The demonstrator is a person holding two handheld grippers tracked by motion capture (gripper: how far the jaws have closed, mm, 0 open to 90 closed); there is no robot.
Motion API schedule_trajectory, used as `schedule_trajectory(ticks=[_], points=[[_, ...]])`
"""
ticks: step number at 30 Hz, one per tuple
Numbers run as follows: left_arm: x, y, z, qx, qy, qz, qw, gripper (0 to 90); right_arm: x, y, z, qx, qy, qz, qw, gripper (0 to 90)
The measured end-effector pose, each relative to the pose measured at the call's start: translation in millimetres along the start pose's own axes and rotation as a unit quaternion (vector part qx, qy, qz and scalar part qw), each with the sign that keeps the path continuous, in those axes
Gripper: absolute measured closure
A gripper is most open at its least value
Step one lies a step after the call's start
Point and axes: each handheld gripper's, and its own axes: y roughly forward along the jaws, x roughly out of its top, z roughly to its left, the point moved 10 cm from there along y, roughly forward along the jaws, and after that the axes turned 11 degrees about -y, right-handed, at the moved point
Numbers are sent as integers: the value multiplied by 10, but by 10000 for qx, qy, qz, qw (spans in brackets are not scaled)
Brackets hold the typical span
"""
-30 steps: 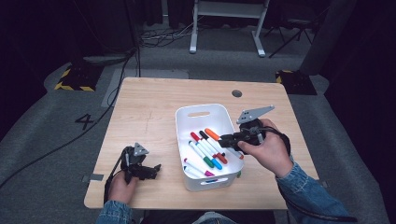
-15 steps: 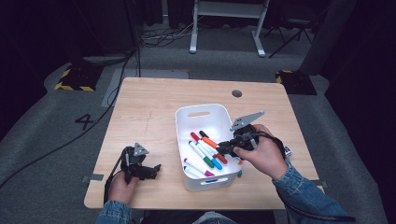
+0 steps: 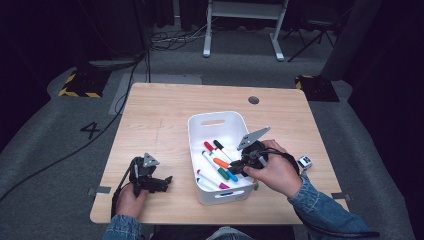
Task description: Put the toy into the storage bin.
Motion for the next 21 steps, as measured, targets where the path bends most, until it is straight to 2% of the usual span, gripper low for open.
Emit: schedule_trajectory(ticks=[2,3,8,14,15,16,17,18,21], points=[[0,0,0,1,1,1,10000,0,-7,25,3,9,-101,60,9999,775],[0,0,0,0,0,1,10000,0,-6,33,21,32,-55,77,10000,774],[0,0,0,-1,0,2,10000,0,-10,102,17,-28,-309,200,9993,774],[0,0,0,0,1,1,10000,0,-30,165,48,30,-324,353,9988,766],[0,0,0,0,1,1,10000,0,-33,174,58,67,-316,364,9988,734],[0,0,0,0,2,2,10000,0,-12,183,78,138,-260,271,9992,634],[0,0,0,0,1,2,10000,0,24,181,62,93,-245,101,9996,545],[0,0,0,2,0,0,10000,0,55,154,82,91,12,-18,10000,481],[0,-1,1,4,0,0,10000,0,146,50,4,-129,-1,-374,9992,436]])
